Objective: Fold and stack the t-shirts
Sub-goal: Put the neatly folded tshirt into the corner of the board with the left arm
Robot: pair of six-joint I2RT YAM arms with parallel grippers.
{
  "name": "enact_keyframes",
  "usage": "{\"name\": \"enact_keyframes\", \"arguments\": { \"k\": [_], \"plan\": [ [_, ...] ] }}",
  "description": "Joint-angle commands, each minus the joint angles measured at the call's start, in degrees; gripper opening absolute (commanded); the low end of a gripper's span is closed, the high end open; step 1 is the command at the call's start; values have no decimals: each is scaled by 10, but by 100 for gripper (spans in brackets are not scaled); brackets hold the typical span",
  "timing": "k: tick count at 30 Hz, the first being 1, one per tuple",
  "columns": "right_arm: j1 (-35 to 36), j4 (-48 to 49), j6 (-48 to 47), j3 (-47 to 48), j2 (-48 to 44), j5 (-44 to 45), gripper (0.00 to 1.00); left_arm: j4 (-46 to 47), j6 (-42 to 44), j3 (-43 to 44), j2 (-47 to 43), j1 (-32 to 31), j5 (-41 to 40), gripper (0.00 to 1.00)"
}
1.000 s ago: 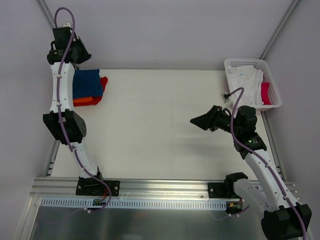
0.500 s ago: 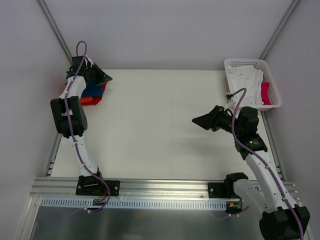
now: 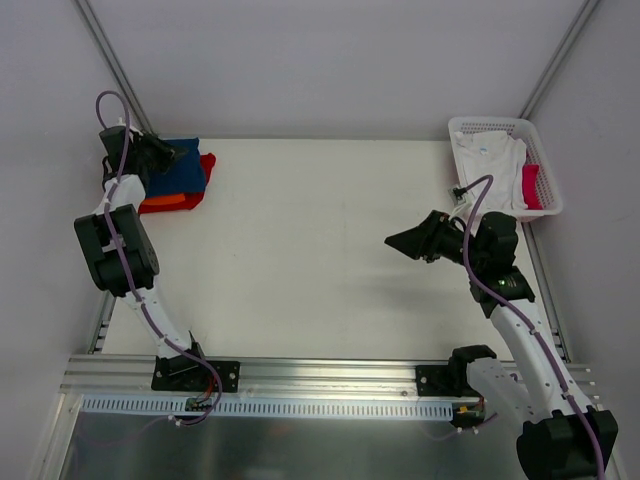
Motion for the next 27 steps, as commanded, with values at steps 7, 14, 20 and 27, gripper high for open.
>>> {"name": "enact_keyframes", "arguments": {
  "k": [7,14,20,27],
  "plan": [
    [-6,26,6,-8,-16,-19,54,69,-23,2,56,17,-4,0],
    [-7,14,8,-4,-19,-26,54,67,-16,-2,88,24,-36,0],
    [-7,-4,5,-4,-25,-25,54,58,-18,-10,93,37,-83,0],
    [-6,-8,11,-6,-24,-25,54,146,-104,-39,143,74,-19,0]
  ]
}}
